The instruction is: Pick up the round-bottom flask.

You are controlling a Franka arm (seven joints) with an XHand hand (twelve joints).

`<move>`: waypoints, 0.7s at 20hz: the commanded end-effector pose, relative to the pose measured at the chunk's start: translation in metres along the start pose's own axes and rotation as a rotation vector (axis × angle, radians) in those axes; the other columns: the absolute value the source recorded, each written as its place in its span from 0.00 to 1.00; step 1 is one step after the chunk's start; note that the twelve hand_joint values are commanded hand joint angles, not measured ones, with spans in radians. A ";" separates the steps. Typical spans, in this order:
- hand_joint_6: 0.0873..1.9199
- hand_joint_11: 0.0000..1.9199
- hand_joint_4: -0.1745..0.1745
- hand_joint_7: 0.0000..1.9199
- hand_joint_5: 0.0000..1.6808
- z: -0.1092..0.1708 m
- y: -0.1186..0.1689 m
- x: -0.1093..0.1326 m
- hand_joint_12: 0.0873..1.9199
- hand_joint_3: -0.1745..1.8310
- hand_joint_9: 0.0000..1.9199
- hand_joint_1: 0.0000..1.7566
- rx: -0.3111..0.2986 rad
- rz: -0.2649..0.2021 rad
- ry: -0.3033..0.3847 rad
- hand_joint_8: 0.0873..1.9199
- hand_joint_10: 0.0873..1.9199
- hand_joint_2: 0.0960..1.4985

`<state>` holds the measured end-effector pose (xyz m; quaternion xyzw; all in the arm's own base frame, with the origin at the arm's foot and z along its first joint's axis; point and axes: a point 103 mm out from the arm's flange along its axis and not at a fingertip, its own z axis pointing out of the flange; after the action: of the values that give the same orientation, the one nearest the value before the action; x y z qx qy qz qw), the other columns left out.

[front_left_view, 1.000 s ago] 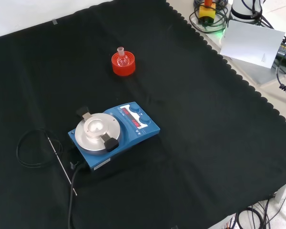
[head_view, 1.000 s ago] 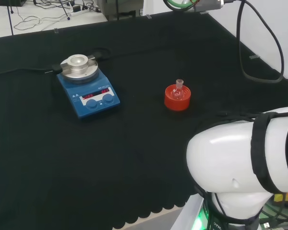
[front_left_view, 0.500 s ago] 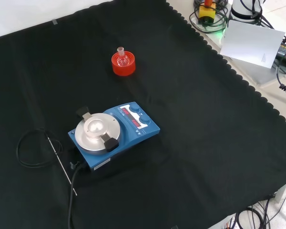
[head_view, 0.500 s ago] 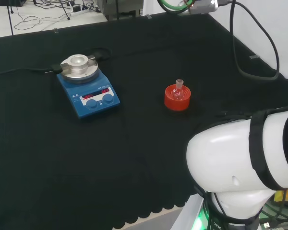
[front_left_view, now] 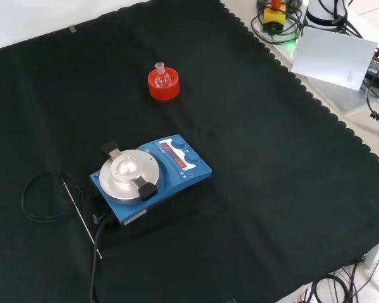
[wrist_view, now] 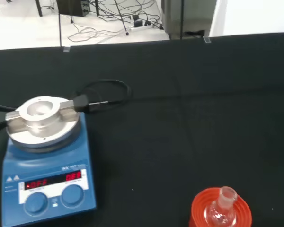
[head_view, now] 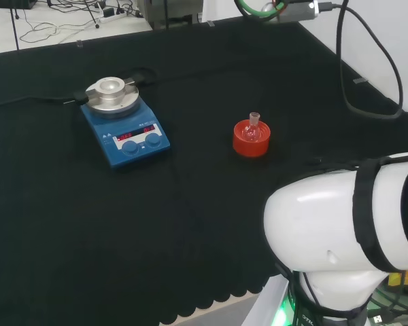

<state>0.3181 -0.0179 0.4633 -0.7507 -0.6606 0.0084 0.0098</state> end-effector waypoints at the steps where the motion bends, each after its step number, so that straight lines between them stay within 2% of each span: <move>1: 0.16 0.00 0.37 0.06 0.20 0.072 0.031 -0.044 0.71 0.23 0.11 0.11 0.099 0.092 0.011 0.29 0.34 0.84; 6: 0.15 0.00 0.36 0.07 0.21 0.110 0.057 -0.064 0.72 0.22 0.12 0.17 0.127 0.116 0.025 0.30 0.34 0.80; 11: 0.12 0.00 0.34 0.07 0.21 0.145 0.080 -0.087 0.73 0.21 0.12 0.22 0.162 0.160 0.093 0.30 0.34 0.76; 14: 0.07 0.00 0.34 0.07 0.21 0.165 0.089 -0.097 0.74 0.22 0.12 0.27 0.207 0.182 0.116 0.30 0.34 0.70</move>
<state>0.3687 -0.0845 0.3426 -0.7836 -0.6131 0.0465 0.0883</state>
